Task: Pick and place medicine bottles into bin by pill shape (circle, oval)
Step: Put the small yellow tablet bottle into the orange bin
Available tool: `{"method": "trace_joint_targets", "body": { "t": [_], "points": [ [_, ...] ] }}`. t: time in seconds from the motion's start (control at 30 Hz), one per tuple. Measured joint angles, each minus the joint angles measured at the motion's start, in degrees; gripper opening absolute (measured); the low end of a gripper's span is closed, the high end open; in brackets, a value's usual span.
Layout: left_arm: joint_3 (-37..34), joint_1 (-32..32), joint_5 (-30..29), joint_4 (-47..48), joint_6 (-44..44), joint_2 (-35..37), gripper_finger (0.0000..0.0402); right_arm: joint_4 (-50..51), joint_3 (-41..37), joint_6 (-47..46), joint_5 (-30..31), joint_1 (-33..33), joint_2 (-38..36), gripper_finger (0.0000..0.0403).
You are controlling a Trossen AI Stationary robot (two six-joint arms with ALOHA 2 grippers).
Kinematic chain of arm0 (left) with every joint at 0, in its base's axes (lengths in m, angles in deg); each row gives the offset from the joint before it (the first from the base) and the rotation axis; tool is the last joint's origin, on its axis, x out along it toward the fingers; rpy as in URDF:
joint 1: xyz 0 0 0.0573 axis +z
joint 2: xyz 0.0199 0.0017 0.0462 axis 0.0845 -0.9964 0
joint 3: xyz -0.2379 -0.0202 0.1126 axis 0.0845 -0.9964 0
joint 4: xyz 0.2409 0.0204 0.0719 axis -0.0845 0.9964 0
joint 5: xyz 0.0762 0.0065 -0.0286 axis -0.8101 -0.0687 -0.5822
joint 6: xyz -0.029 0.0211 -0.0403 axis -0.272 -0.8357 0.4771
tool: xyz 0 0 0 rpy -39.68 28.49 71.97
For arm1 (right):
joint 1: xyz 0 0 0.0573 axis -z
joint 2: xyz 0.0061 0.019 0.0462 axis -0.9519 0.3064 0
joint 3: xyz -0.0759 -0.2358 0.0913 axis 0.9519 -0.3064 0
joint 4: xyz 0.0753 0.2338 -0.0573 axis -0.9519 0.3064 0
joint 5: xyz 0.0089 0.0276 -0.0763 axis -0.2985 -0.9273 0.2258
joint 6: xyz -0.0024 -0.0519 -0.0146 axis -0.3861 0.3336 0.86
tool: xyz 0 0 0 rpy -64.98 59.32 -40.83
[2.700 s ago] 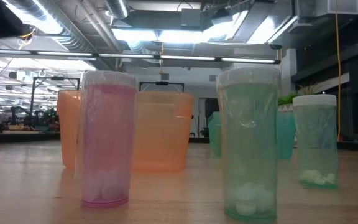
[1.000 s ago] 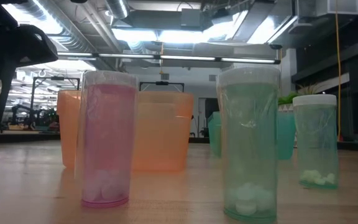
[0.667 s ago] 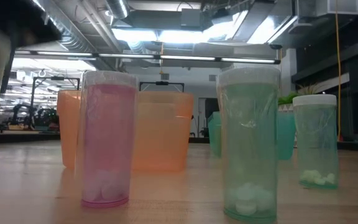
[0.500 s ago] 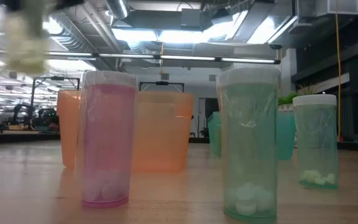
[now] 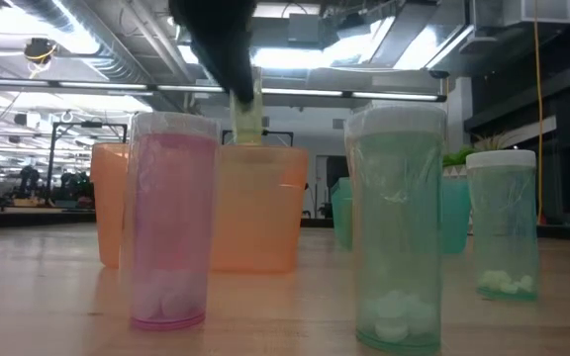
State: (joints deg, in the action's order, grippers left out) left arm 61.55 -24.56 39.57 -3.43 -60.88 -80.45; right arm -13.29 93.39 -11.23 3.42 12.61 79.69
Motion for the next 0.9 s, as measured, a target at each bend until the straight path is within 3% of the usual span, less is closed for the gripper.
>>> {"method": "trace_joint_targets", "body": {
  "t": [0.3, 0.9],
  "points": [
    [-7.3, 4.4, 3.2, -9.1, -6.9, 0.0, 0.0104, 0.0, 0.0, 0.0, 0.0, 0.0, 0.0, 0.0255],
    [-17.6, 9.0, 5.2, -19.3, -7.1, 0.0, 0.0104, 0.0, 0.0, -0.2, 0.0, 0.0, 0.0, 0.0255]
  ]
}}
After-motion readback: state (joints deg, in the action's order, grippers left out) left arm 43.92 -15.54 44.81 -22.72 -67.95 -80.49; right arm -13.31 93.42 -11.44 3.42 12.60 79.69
